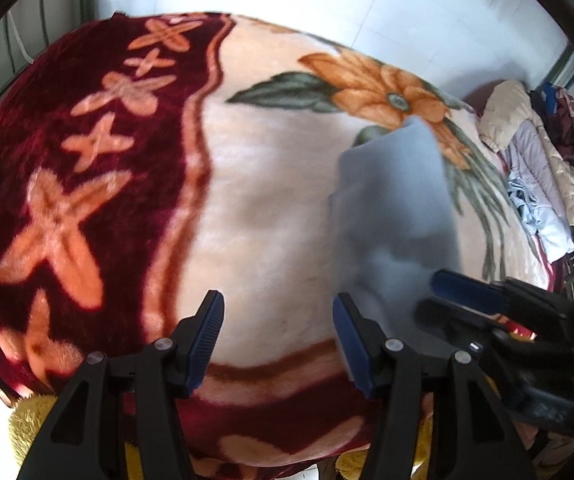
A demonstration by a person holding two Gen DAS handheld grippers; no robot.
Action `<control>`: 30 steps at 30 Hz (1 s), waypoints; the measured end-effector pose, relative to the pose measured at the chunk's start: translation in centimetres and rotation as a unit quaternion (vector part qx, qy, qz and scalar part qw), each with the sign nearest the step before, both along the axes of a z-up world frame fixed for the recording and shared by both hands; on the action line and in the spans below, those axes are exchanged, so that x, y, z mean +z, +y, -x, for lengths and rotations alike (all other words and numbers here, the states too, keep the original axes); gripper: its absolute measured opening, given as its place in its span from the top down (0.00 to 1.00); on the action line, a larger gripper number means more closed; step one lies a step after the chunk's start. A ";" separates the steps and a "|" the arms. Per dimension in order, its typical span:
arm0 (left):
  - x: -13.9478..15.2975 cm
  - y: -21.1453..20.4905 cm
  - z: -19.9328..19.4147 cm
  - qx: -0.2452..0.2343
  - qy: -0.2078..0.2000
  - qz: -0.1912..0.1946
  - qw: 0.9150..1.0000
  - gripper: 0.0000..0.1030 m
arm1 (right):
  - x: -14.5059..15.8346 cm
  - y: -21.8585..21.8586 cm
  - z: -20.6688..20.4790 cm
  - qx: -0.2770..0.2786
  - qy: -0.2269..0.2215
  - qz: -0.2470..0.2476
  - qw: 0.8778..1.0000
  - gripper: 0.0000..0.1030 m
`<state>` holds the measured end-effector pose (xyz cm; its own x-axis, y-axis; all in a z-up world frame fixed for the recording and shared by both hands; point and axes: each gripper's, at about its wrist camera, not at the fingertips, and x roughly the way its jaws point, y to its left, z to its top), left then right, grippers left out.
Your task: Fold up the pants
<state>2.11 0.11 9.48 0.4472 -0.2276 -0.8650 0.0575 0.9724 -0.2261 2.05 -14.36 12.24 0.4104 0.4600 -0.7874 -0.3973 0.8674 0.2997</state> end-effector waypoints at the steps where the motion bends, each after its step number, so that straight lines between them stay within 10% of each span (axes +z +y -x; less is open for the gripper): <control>1: 0.5 -0.4 0.0 -0.005 -0.009 0.001 1.000 0.42 | 0.1 -0.1 0.2 0.000 -0.009 0.011 1.000 0.59; 8: 1.3 -3.8 -0.8 -0.043 -0.027 0.013 0.999 0.43 | -2.8 -2.3 -0.1 -0.049 0.002 0.080 0.996 0.59; 12: -0.4 -5.9 -0.4 -0.082 -0.011 0.011 0.997 0.72 | -3.3 -3.1 0.7 -0.061 -0.003 0.073 0.995 0.67; 21: -6.1 -7.4 -0.5 -0.101 0.058 -0.020 0.993 0.76 | -6.3 -4.2 0.6 -0.068 0.014 0.062 0.996 0.76; 30: -1.7 -6.8 -1.2 -0.091 0.025 0.016 0.995 0.75 | -2.1 -5.9 -0.9 -0.087 0.000 0.022 0.996 0.76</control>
